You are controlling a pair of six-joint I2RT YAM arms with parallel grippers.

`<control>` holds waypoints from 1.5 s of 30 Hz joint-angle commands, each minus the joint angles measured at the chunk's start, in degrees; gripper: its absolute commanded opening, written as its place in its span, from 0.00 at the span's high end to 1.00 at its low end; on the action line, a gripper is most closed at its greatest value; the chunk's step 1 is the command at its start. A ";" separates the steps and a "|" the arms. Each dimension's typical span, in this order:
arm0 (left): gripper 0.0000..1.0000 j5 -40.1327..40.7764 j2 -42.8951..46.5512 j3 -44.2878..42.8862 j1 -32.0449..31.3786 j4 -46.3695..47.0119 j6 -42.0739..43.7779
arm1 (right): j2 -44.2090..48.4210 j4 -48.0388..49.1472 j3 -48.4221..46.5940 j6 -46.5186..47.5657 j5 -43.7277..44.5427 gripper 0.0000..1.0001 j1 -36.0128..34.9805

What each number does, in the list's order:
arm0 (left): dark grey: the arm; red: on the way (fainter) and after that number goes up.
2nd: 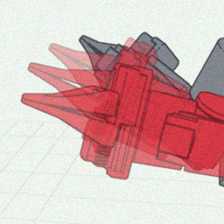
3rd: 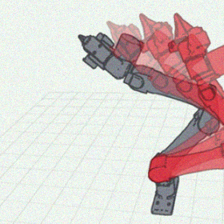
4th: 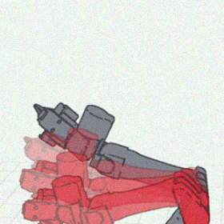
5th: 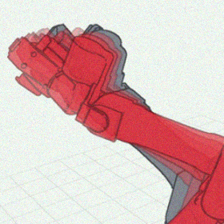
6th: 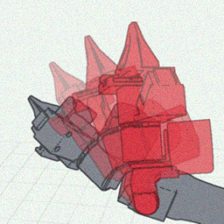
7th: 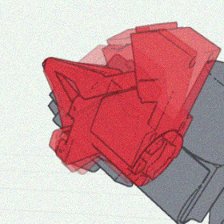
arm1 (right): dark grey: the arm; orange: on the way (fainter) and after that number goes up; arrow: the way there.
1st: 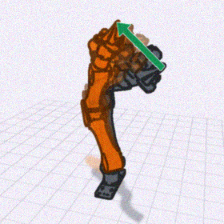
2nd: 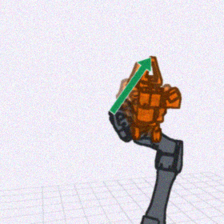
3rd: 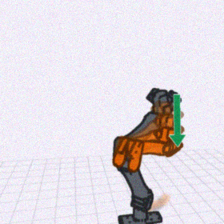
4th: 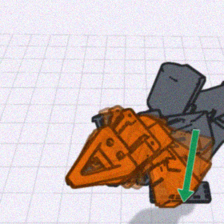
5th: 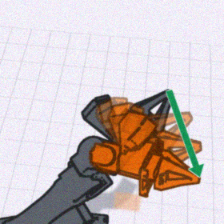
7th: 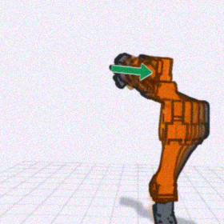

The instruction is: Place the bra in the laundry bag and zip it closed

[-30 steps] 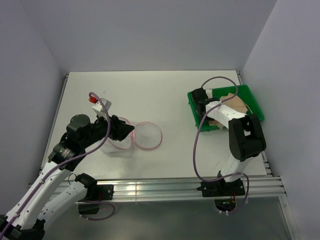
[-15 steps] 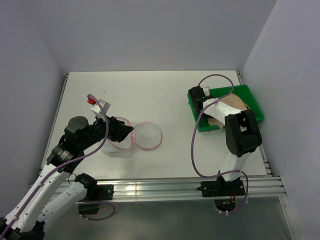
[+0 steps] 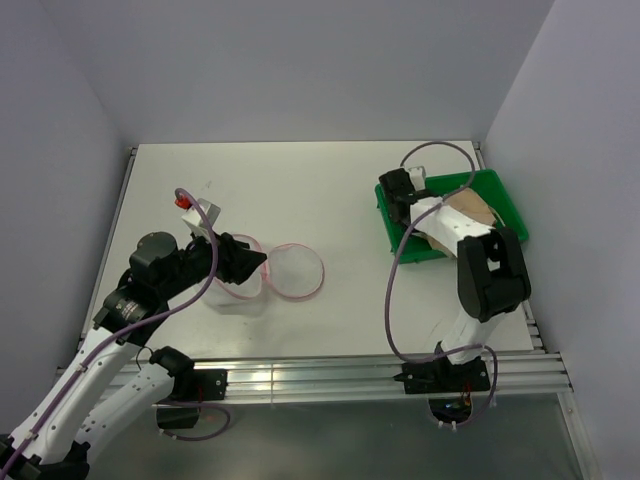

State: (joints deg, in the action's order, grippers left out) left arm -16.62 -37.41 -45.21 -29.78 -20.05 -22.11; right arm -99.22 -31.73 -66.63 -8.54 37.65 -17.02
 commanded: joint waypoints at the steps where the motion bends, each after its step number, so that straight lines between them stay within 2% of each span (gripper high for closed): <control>1: 0.36 -0.16 -0.56 0.12 -0.10 0.98 0.84 | 11.75 3.07 0.53 -2.97 4.36 1.00 -0.47; 8: 0.37 -4.29 -1.70 -0.14 -0.10 4.05 -2.58 | 27.40 9.48 4.75 -5.79 2.17 1.00 -0.39; 14: 0.36 -9.99 -4.25 -2.51 -0.37 6.42 -6.79 | 35.41 12.31 3.80 -5.26 -6.78 1.00 -0.21; 17: 0.32 -10.63 -6.62 -3.21 -3.26 9.85 -9.70 | 37.07 12.04 3.00 -5.18 -9.51 1.00 0.14; 21: 0.26 -3.26 -11.62 -4.45 -12.48 15.03 -11.81 | 39.19 12.65 2.91 -5.61 -14.25 1.00 1.19; 25: 0.23 0.00 -18.47 -4.71 -16.80 26.87 -12.52 | 39.63 12.92 1.07 -5.44 -15.50 1.00 1.72; 28: 0.23 0.97 -27.59 -7.34 -17.50 31.47 -10.15 | 39.54 12.92 -1.30 -6.40 -18.92 1.00 3.13; 33: 0.20 -1.12 -37.46 -14.72 -17.77 36.74 -3.83 | 39.54 13.18 -3.85 -7.20 -25.07 1.00 4.88; 36: 0.18 -1.40 -43.87 -21.13 -17.86 36.76 0.30 | 40.15 13.71 -4.56 -7.46 -27.88 1.00 5.85; 41: 0.16 -0.60 -54.16 -34.64 -17.51 31.14 8.81 | 40.33 14.06 -7.28 -6.58 -32.89 1.00 8.48; 45: 0.14 -1.92 -59.17 -39.07 -15.93 29.72 11.30 | 39.54 14.24 -10.01 -6.49 -38.69 1.00 9.28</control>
State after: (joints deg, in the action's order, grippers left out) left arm -17.15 -94.91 -80.53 -46.94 9.89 -16.05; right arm -60.42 -20.56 -72.23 -15.38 4.91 -8.51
